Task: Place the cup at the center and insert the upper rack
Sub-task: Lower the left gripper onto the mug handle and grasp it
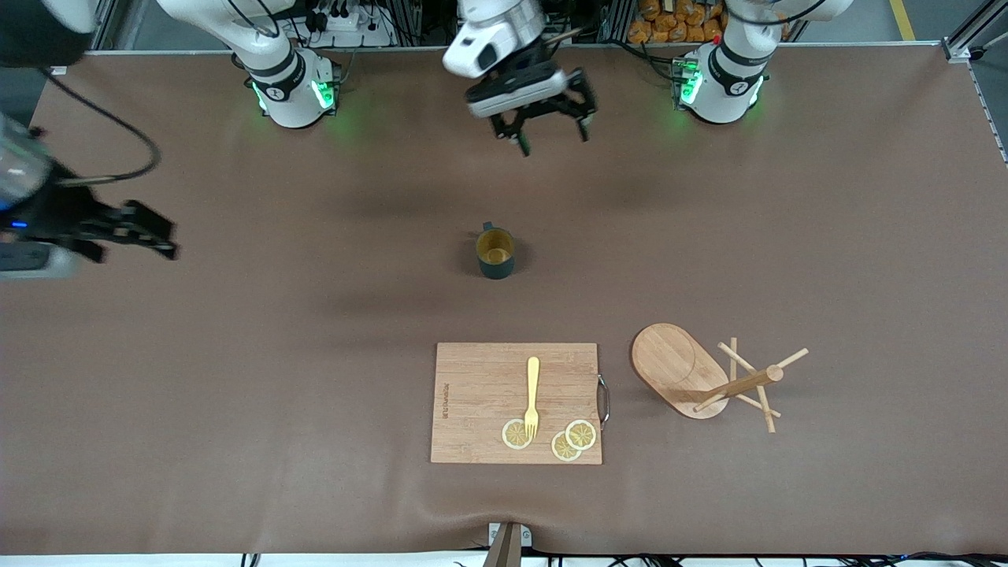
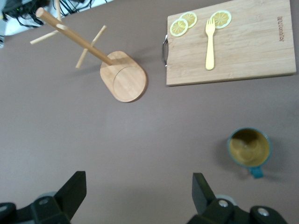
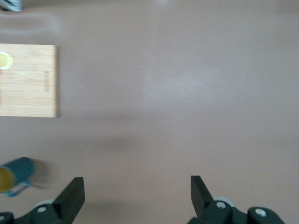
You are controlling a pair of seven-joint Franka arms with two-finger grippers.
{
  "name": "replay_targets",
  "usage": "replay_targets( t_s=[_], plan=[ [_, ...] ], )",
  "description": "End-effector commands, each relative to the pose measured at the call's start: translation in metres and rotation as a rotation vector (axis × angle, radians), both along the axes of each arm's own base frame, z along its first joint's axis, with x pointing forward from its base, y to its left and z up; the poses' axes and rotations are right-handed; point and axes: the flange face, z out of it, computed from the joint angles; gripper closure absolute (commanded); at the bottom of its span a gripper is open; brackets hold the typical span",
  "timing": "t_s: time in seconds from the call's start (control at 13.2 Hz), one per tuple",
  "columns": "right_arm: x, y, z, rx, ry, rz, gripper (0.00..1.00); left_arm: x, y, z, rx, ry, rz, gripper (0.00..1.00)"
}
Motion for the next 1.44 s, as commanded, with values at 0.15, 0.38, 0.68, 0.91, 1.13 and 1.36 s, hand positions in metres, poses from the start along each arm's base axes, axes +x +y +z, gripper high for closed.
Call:
replay_targets(
  t_s=[0.15, 0.38, 0.68, 0.91, 1.13, 1.36],
  plan=[
    [-0.036, -0.069, -0.009, -0.061, 0.037, -0.019, 0.00, -0.029, -0.061, -0.120, 0.093, -0.068, -0.055, 0.00],
    [-0.042, -0.089, -0.031, -0.052, 0.036, -0.053, 0.00, -0.056, -0.082, -0.180, 0.140, -0.145, -0.094, 0.00],
    [-0.044, -0.087, -0.045, 0.061, 0.051, -0.076, 0.00, -0.094, -0.093, -0.270, 0.232, -0.269, -0.092, 0.15],
    [-0.046, -0.088, -0.046, 0.087, 0.059, -0.083, 0.00, -0.106, -0.101, -0.293, 0.106, -0.377, 0.038, 0.17],
    [-0.050, -0.087, -0.046, 0.092, 0.082, -0.082, 0.00, -0.110, -0.108, -0.291, -0.009, -0.417, 0.123, 0.17],
    [-0.052, -0.090, -0.043, 0.063, 0.083, -0.082, 0.00, -0.113, -0.119, -0.294, -0.203, -0.469, 0.247, 0.18]
  ],
)
